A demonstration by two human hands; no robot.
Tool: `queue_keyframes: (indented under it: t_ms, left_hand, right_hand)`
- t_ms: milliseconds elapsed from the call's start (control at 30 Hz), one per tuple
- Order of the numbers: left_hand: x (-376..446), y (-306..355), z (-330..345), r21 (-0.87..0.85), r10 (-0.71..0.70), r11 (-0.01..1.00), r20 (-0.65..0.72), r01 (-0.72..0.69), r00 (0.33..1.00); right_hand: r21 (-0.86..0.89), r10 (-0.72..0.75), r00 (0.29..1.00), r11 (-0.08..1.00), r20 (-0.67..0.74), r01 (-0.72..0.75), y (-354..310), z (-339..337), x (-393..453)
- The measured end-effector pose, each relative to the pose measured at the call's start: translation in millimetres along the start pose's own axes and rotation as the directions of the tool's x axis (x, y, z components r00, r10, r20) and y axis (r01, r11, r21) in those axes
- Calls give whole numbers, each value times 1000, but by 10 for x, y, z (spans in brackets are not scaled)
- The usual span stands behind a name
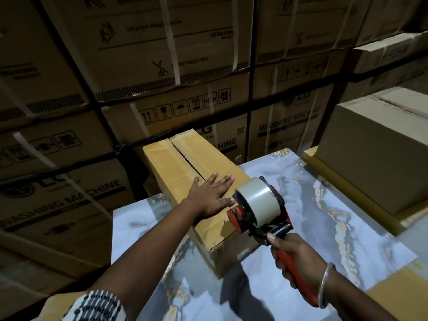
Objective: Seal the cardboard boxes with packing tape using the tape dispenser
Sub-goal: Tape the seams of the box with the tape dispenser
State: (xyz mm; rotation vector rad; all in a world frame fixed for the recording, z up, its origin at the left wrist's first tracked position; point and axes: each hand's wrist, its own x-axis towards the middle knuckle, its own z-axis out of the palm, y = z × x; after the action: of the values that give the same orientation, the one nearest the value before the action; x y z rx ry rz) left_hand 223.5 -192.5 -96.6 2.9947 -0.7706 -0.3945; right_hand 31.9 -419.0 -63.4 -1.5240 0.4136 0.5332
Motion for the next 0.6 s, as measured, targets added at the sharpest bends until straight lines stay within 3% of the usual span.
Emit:
queue_keyframes:
  t_ms: [333, 600]
  left_hand:
    - [-53, 50, 17, 41, -24, 999, -2, 24, 1000]
    - [-92, 108, 0, 62, -31, 998, -29, 33, 999]
  right_hand:
    - [43, -73, 997, 996, 35, 72, 269, -139, -36]
    - [114, -219, 974, 971, 52, 212, 587, -214, 67]
